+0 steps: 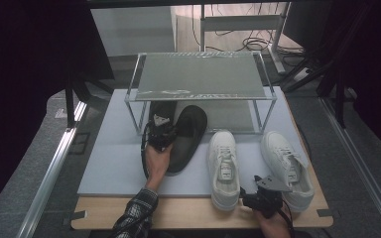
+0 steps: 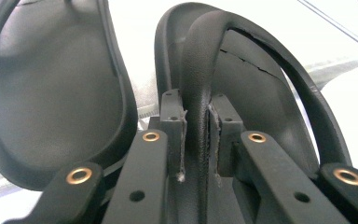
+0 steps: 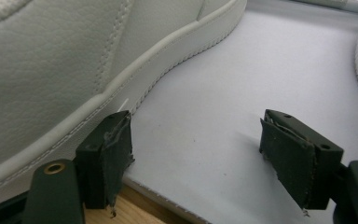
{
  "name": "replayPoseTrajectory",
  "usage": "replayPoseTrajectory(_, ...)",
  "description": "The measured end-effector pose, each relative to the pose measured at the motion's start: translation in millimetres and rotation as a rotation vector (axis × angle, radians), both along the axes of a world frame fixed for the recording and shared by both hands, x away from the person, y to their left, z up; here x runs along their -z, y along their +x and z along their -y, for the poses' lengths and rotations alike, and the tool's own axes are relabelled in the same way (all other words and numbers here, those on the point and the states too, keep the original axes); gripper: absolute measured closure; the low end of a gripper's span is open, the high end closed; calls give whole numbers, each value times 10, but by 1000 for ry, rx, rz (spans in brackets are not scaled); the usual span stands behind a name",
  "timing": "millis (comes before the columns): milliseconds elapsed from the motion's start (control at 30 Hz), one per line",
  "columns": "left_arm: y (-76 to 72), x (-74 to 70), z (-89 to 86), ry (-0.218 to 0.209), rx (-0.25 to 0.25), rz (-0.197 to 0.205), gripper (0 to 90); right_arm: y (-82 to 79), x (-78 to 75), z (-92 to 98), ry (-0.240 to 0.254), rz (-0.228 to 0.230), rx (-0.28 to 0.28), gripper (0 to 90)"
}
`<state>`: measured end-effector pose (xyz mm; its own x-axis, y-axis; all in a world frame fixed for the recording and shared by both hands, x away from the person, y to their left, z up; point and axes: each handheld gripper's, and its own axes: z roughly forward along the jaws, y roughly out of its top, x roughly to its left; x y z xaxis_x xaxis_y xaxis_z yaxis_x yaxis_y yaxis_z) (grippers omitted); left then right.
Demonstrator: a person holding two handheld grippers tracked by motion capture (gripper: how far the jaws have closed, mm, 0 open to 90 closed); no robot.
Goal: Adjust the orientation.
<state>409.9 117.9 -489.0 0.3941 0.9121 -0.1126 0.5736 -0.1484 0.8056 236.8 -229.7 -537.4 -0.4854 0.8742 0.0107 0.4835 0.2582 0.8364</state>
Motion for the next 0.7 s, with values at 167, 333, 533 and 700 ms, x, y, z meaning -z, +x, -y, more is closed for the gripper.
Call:
replayPoseTrajectory(167,24,16,-13,0,-22,9,782,0,0,0,0,0,0,249)
replayPoseTrajectory(333,29,31,-53,7,-49,10,781,0,0,0,0,0,0,249)
replayPoseTrajectory(533,35,50,-84,-17,-44,3,765,0,0,0,0,0,0,249)
replayPoseTrajectory(700,-19,-45,-123,-20,-18,40,692,0,0,0,0,0,0,249)
